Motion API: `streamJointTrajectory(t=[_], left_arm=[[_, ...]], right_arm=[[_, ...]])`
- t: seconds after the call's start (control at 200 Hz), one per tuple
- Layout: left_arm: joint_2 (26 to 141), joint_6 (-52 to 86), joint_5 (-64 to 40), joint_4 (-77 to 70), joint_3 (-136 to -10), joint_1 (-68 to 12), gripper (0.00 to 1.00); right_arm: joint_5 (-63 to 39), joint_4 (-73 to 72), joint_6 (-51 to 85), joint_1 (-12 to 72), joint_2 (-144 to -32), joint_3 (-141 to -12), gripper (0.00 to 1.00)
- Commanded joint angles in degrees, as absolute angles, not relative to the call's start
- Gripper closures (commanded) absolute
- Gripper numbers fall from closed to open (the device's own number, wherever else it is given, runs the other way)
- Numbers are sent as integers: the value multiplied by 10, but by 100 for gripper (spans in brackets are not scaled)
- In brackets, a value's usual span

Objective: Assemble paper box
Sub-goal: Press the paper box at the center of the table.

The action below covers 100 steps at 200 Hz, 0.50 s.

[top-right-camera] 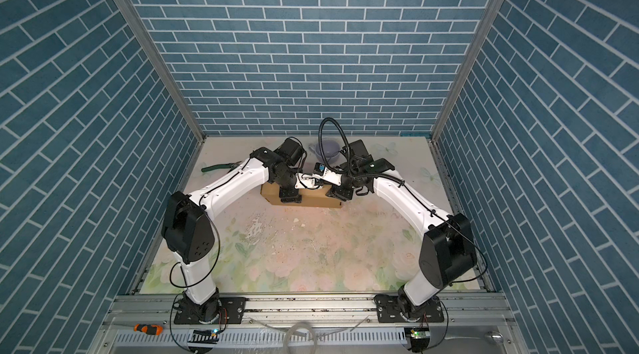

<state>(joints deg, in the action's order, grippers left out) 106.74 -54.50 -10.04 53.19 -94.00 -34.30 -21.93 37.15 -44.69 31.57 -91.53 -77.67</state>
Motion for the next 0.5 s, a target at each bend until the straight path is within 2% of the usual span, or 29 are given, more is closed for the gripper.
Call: streamJointTrajectory(t=[0.0, 0.15, 0.27, 0.4, 0.495], left_arm=[[1041, -528, -134, 529, -920, -324, 23], [1054, -535, -139, 539, -939, -322, 29], [1065, -536, -144, 549, -953, -322, 35], [1066, -541, -158, 561, -968, -320, 38], [1068, -540, -188, 570, -983, -314, 38]], right_arm=[[-139, 466, -485, 302, -953, -770, 37], [-176, 480, -473, 296, -949, -797, 30], [-217, 465, -455, 282, -927, -801, 27], [-219, 461, -455, 280, -917, -793, 25], [-203, 448, -455, 283, -912, -773, 12]])
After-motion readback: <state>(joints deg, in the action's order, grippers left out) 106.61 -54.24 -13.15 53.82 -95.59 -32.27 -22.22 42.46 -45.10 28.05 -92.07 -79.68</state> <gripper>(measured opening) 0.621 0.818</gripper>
